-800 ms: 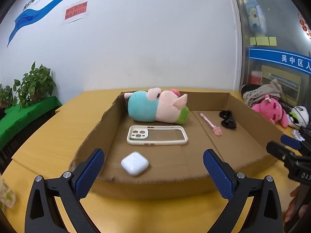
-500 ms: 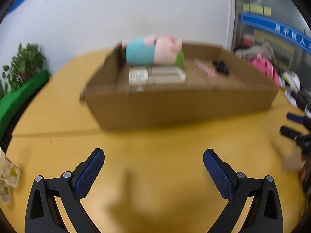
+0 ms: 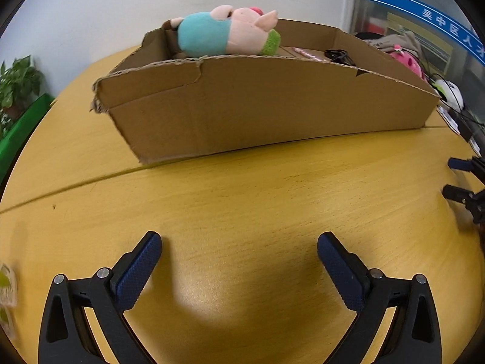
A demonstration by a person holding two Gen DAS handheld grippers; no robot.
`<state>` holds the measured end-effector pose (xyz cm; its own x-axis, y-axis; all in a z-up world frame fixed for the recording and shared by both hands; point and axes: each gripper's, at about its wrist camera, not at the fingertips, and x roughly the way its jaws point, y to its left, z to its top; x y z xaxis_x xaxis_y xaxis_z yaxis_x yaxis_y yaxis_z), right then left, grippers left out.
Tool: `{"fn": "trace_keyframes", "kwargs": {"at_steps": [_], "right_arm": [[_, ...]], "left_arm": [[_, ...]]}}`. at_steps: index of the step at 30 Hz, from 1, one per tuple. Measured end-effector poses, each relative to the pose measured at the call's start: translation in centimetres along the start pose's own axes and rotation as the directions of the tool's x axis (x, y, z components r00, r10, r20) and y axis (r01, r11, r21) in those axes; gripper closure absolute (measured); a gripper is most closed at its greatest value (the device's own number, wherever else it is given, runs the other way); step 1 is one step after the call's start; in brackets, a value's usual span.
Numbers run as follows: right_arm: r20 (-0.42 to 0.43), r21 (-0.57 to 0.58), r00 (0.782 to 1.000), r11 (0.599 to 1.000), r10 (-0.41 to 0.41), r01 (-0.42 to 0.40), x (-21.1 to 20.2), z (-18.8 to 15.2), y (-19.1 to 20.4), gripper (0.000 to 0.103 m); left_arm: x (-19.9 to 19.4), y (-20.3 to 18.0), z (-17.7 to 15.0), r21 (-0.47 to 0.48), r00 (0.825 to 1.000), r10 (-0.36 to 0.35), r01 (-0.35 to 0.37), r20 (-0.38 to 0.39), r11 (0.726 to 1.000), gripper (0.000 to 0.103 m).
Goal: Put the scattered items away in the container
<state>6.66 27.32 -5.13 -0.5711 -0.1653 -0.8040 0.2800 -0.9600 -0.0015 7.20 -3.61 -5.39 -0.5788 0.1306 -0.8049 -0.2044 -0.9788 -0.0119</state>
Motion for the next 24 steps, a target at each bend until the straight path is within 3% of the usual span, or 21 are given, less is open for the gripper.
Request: {"fn": "trace_keyframes", "kwargs": {"at_steps": [24], "right_arm": [[-0.004, 0.001, 1.000, 1.000, -0.002, 0.002, -0.05, -0.11, 0.18, 0.000]], "left_arm": [[0.07, -0.53, 0.25, 0.018, 1.000, -0.013, 0.013, -0.004, 1.000, 0.000]]}}
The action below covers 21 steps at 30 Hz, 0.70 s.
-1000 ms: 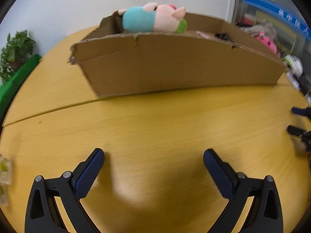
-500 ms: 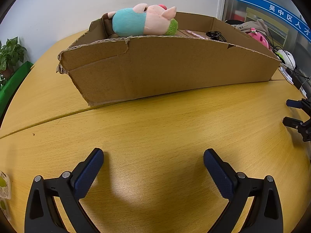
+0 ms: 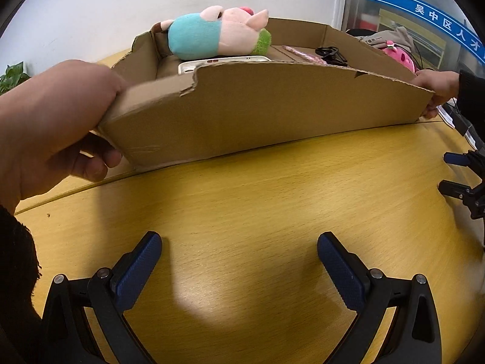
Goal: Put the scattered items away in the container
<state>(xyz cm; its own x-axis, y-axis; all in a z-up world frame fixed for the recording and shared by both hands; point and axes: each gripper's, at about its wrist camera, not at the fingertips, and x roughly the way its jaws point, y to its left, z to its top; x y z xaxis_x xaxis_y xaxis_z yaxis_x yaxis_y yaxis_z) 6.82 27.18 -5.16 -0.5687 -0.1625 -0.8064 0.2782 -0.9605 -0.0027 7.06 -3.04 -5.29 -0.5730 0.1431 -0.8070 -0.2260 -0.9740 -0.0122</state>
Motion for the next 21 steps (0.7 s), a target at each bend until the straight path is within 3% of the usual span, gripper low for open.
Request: {"fn": "trace_keyframes", "kwargs": {"at_steps": [21], "right_arm": [[0.000, 0.000, 1.000, 1.000, 0.000, 0.000, 0.35, -0.37, -0.41, 0.000]], "left_arm": [[0.09, 0.01, -0.06, -0.003, 1.000, 0.002, -0.002, 0.000, 1.000, 0.000]]}}
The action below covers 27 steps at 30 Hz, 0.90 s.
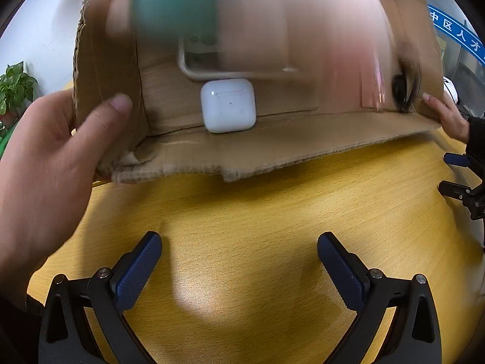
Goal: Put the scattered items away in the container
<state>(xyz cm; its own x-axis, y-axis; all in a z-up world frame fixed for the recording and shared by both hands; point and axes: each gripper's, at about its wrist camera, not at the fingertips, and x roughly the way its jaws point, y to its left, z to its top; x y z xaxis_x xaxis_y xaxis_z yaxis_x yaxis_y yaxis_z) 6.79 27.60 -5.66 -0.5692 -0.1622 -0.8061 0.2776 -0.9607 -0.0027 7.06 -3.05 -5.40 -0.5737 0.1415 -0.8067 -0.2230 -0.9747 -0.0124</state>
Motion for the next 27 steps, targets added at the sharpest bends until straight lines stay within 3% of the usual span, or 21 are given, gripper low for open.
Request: {"fn": "trace_keyframes", "kwargs": {"at_steps": [27], "right_arm": [[-0.002, 0.006, 1.000, 1.000, -0.006, 0.006, -0.12, -0.38, 0.13, 0.000]], "left_arm": [[0.10, -0.02, -0.10, -0.007, 1.000, 0.005, -0.005, -0.001, 1.000, 0.000]]}}
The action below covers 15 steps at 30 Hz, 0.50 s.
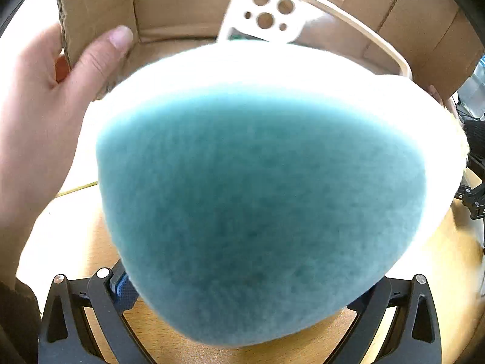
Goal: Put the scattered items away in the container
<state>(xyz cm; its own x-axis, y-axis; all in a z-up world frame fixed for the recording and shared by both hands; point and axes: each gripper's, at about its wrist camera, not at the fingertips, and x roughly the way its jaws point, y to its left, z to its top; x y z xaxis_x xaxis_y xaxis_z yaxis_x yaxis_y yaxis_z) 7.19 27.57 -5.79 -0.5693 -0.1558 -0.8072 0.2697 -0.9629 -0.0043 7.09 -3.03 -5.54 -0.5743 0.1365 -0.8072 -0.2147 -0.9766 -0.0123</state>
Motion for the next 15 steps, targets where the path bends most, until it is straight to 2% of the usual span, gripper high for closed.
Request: {"fn": "trace_keyframes", "kwargs": {"at_steps": [15], "right_arm": [[0.000, -0.001, 1.000, 1.000, 0.000, 0.000, 0.27, -0.84, 0.01, 0.000]], "left_arm": [[0.26, 0.03, -0.02, -0.001, 1.000, 0.001, -0.001, -0.001, 1.000, 0.000]]}}
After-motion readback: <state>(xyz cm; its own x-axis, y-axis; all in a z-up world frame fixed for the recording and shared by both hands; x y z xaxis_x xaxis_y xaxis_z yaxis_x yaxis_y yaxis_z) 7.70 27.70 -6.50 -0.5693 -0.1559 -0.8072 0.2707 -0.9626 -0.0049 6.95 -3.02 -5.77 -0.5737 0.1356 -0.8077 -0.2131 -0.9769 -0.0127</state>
